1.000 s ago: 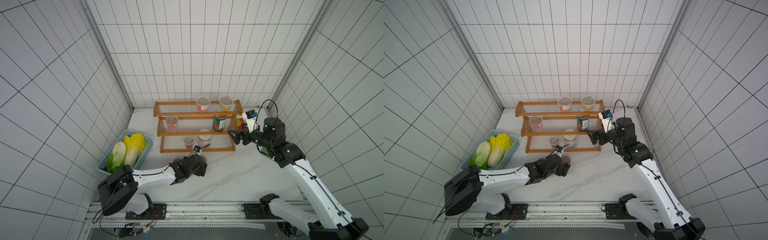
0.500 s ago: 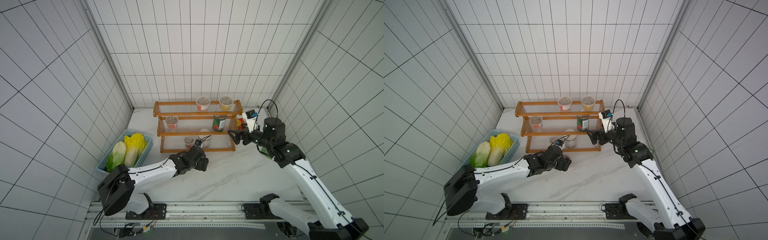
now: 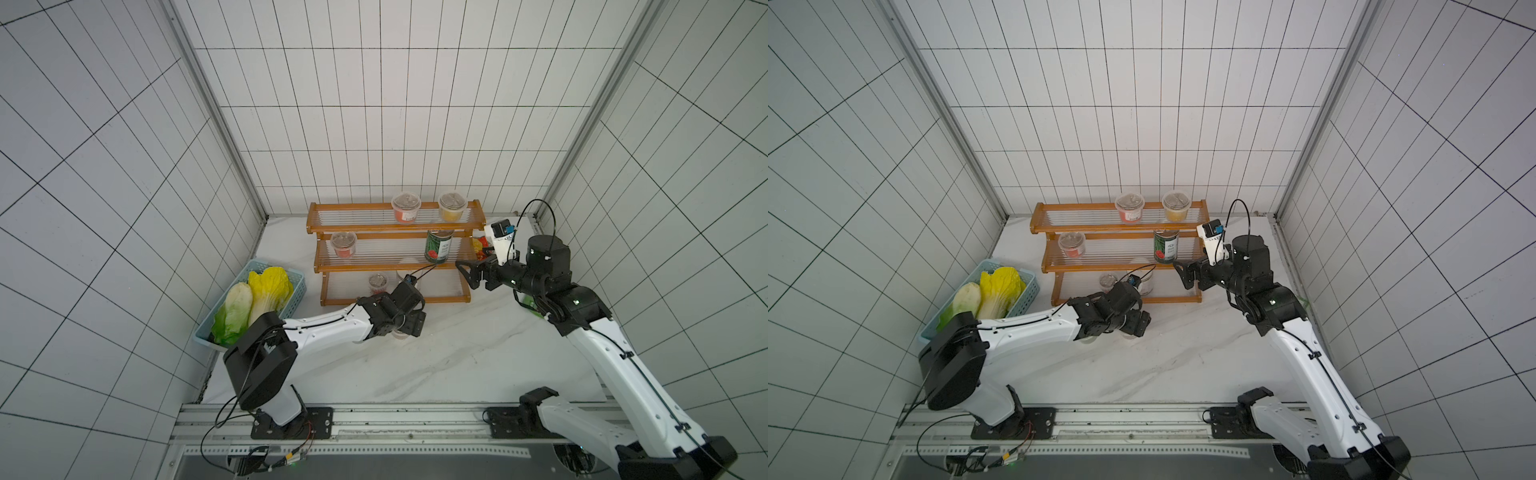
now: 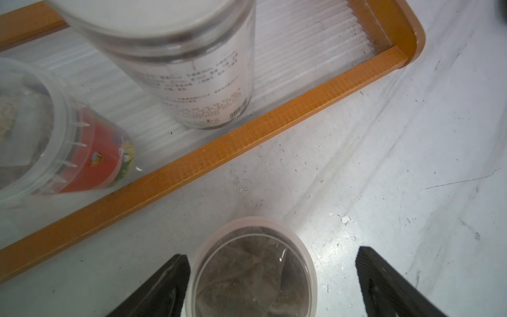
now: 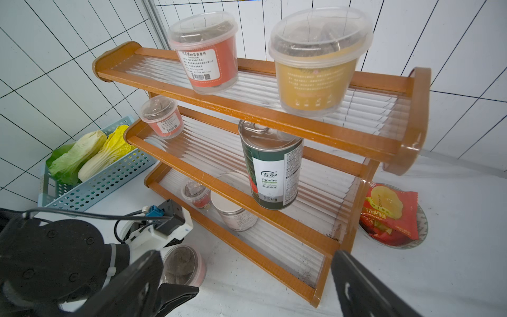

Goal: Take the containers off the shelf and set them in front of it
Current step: Adjust the container at the center of the board.

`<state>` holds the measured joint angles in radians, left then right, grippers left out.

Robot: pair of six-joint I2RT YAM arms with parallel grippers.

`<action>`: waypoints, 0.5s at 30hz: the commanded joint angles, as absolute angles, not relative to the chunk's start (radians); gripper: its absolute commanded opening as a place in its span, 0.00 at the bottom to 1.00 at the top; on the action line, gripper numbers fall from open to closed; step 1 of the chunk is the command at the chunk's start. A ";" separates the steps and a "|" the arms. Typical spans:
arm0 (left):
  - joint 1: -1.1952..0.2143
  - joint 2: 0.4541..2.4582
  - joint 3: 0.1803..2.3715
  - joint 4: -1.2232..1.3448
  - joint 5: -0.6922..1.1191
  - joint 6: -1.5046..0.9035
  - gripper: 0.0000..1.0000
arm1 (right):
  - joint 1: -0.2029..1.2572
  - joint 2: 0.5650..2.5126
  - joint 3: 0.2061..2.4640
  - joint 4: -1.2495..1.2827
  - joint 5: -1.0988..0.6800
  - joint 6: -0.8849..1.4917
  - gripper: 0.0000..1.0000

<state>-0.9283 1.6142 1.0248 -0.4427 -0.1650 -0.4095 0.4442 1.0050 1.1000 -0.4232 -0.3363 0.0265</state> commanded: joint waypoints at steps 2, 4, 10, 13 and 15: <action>-0.927 1.662 1.065 -0.482 -0.189 -0.368 0.90 | 0.438 1.000 1.092 -0.425 -0.346 0.029 0.99; -0.927 1.670 1.061 -0.493 -0.192 -0.362 0.87 | 0.439 1.000 1.091 -0.423 -0.343 0.028 0.99; -0.928 1.656 1.039 -0.520 -0.202 -0.346 0.81 | 0.438 1.001 1.086 -0.420 -0.346 0.028 0.99; -0.928 1.641 1.030 -0.538 -0.218 -0.342 0.80 | 0.438 1.000 1.086 -0.420 -0.346 0.027 0.99; -0.929 1.626 1.018 -0.545 -0.231 -0.342 0.79 | 0.439 1.001 1.086 -0.420 -0.346 0.026 0.99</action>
